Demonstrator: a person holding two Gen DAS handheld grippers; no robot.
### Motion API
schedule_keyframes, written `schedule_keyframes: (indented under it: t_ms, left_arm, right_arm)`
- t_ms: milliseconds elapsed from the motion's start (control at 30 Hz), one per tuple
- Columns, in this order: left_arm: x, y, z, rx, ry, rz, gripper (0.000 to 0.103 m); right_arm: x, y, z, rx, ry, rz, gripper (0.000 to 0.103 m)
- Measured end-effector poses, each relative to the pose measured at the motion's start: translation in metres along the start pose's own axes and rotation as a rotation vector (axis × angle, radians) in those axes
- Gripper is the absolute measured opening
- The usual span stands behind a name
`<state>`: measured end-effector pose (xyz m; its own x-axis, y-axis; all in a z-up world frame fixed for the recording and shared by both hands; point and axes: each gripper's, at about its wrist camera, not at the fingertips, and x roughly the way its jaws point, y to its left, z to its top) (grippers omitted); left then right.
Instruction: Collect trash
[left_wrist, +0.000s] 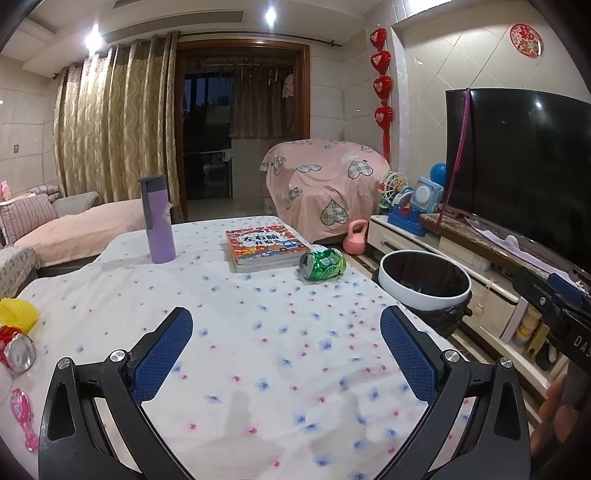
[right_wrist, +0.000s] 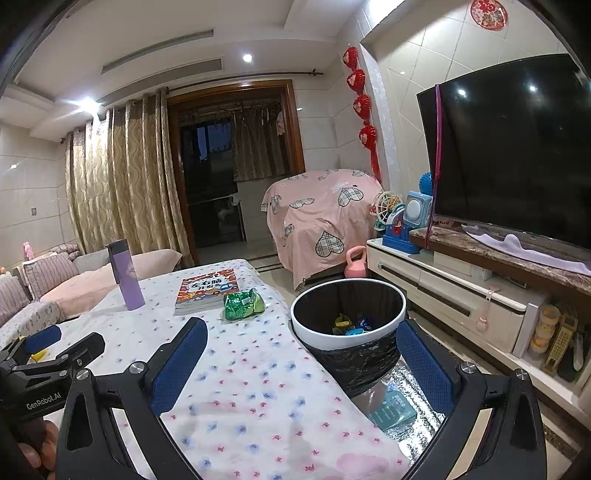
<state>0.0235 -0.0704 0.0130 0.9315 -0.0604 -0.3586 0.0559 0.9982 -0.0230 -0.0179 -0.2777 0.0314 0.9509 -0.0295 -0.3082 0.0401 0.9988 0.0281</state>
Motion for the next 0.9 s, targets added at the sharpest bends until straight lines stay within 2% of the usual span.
schedule_keyframes:
  t_ms: [900]
  left_arm:
    - [0.0015, 0.0017, -0.0002, 0.001, 0.011, -0.006, 0.103]
  right_arm:
    - [-0.0007, 0.0019, 0.0032, -0.002, 0.007, 0.005, 0.103]
